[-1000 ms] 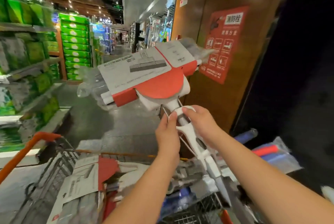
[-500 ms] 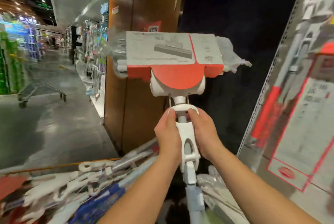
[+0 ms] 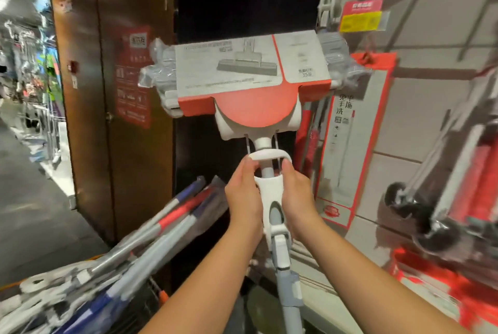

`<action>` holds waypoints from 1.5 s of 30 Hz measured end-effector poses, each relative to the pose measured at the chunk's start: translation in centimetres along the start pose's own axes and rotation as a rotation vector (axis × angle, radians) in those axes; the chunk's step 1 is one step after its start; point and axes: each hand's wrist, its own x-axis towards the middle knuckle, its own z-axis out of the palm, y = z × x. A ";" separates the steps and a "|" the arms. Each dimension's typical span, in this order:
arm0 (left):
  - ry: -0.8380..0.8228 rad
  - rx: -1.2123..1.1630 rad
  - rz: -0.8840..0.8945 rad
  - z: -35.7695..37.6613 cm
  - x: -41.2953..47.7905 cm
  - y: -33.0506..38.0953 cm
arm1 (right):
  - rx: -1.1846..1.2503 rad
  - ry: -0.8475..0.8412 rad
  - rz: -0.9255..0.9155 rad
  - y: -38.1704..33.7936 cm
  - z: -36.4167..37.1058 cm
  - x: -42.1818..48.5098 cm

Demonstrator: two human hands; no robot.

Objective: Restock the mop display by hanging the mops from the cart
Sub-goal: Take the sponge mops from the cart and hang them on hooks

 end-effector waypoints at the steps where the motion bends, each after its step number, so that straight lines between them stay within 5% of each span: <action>1: -0.047 -0.027 0.002 0.0 -0.2 0.0 | 0.008 0.023 -0.009 -0.2 -0.2 -0.2; 11: -0.305 0.056 -0.064 0.0 -3.2 2.4 | 0.041 0.241 -0.016 -4.4 0.0 -3.9; 20: -0.442 0.050 -0.079 0.8 -6.0 4.6 | -0.281 0.512 -0.101 -7.0 -1.3 -8.0; 33: -0.627 -0.154 -0.154 10.4 -11.9 9.8 | -0.395 0.733 -0.290 -17.2 -8.0 -11.2; 40: -0.606 -0.218 -0.045 18.1 -14.6 12.1 | -0.339 0.691 -0.346 -23.3 -13.6 -10.5; 45: -0.566 -0.236 0.048 23.7 -17.2 13.0 | -0.494 0.496 -0.426 -25.2 -19.0 -10.5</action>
